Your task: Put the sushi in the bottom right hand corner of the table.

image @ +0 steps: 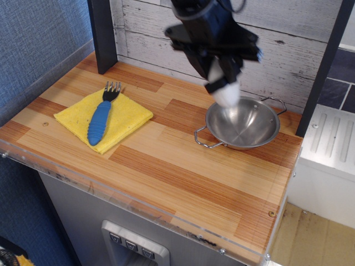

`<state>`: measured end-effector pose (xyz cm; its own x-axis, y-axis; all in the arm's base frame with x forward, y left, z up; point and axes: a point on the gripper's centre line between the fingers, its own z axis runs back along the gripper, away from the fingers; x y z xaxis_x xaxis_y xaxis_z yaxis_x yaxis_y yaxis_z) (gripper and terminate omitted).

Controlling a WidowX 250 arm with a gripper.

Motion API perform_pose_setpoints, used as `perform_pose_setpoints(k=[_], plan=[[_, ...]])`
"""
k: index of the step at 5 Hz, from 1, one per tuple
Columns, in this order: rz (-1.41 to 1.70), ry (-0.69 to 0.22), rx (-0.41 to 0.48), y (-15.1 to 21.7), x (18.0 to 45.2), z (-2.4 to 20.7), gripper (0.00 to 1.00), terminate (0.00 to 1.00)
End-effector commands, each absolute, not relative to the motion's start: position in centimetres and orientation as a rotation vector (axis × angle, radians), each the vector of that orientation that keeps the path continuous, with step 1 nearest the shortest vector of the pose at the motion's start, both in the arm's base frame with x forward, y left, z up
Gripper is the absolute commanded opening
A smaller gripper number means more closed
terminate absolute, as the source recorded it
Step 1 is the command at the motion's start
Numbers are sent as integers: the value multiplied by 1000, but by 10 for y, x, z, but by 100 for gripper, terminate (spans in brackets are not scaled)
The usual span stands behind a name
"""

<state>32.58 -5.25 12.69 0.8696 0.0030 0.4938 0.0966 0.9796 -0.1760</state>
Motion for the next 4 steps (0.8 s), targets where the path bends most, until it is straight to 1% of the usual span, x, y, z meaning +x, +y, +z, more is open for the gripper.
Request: perform_pose_setpoints(k=[1,2,3,4], plan=[[-90,-528,-216,-65,283,130,0,0],[-99,-504,-224,-67,270,118,0,0],[-88,-477,-238,-69,262,102,0,0],[-114,-445,-253,-78,261,84,0,0]])
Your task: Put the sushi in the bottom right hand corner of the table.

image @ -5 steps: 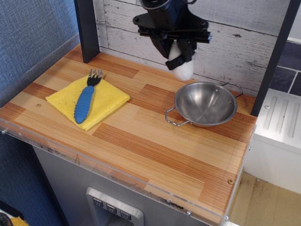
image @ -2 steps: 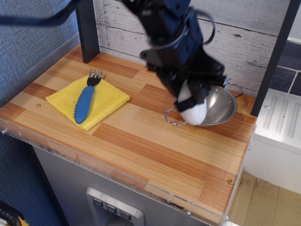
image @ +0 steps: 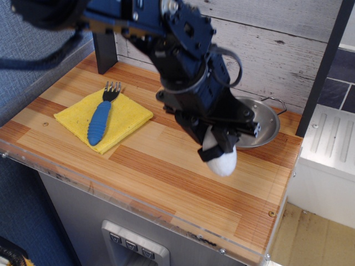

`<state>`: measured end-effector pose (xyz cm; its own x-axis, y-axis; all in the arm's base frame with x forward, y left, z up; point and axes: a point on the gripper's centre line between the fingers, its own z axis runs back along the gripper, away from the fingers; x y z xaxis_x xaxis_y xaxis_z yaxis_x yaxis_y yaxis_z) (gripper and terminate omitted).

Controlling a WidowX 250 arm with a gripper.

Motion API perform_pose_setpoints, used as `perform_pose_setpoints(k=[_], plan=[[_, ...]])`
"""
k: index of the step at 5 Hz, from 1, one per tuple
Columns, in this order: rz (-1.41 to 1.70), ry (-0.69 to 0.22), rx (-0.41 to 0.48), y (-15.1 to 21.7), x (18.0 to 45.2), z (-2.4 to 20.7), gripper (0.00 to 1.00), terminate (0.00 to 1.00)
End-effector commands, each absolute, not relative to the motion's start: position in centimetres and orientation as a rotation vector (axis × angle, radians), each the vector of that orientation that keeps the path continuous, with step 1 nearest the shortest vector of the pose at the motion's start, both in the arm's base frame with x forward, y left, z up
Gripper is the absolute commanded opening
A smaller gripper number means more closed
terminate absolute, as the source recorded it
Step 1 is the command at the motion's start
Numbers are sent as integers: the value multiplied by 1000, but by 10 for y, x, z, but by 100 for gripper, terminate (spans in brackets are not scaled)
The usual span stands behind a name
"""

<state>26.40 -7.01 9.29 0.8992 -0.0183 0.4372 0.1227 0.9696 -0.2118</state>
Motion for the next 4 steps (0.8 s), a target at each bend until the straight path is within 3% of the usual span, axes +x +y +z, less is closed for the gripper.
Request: perform_pose_setpoints(k=[1,3,4], plan=[[-144,-410,-263,-89,262,69,0,0],[-164,-350,-278,-97,263,50,0,0],[-126,-345,-258,-94,262,49,100,0]])
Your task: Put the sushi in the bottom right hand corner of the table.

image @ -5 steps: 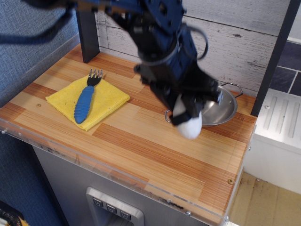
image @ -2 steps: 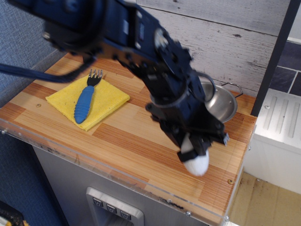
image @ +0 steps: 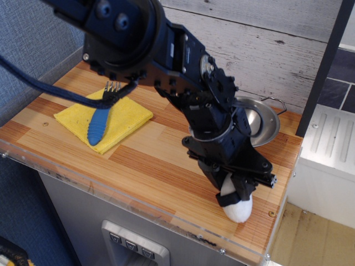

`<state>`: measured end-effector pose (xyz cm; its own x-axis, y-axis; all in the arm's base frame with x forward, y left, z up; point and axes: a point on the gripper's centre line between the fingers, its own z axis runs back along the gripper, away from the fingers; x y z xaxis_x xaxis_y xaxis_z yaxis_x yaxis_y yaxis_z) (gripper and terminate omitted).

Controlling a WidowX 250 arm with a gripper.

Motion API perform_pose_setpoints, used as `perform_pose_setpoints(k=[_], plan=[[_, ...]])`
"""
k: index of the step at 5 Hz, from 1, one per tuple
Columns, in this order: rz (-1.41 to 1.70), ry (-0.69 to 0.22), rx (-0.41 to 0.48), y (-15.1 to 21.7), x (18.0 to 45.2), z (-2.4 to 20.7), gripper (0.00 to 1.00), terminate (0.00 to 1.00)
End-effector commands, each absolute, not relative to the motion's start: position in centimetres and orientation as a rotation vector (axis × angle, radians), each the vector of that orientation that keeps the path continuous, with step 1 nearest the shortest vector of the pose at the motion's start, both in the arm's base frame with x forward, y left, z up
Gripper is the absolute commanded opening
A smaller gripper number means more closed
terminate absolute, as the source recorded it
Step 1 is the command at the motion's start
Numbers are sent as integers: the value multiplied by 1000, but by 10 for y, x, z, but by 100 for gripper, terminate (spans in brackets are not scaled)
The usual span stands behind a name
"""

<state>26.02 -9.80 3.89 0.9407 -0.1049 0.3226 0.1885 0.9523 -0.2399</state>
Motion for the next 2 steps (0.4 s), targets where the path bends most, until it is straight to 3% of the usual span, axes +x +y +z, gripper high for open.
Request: perform_pose_setpoints(k=[1,2], plan=[[-125,-341,-237,-96,264,53,100,0],[-129,-348,-240,-99,264,57,100,0]])
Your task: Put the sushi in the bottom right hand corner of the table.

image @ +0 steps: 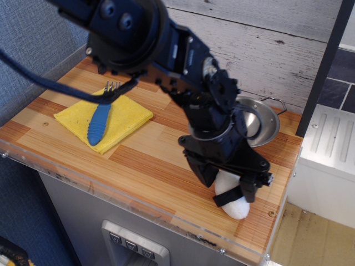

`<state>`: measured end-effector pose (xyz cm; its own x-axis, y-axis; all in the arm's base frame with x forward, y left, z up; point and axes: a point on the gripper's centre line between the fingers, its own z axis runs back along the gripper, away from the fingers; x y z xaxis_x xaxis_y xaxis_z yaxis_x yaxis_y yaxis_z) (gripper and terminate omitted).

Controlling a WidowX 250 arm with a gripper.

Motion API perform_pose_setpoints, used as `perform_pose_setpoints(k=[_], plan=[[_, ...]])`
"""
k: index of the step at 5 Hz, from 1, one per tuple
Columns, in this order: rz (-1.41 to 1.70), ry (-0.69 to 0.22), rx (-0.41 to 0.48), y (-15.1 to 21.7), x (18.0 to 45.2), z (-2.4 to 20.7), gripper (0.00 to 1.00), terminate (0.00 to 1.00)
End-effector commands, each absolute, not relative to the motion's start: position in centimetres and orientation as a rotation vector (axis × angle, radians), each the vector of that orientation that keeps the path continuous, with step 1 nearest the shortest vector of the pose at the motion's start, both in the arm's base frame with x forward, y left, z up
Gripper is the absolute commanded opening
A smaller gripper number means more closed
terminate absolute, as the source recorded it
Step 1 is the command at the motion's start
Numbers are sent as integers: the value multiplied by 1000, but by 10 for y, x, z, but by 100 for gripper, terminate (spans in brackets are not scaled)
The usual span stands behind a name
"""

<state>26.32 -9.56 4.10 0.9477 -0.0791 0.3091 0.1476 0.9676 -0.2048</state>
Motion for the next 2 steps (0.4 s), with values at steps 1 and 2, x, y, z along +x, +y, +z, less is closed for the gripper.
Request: perform_pose_setpoints(k=[1,2], plan=[[-137,-356,-232,-98,264,62,100,0],[-140,-408,-214,-96,269,85,100,0]])
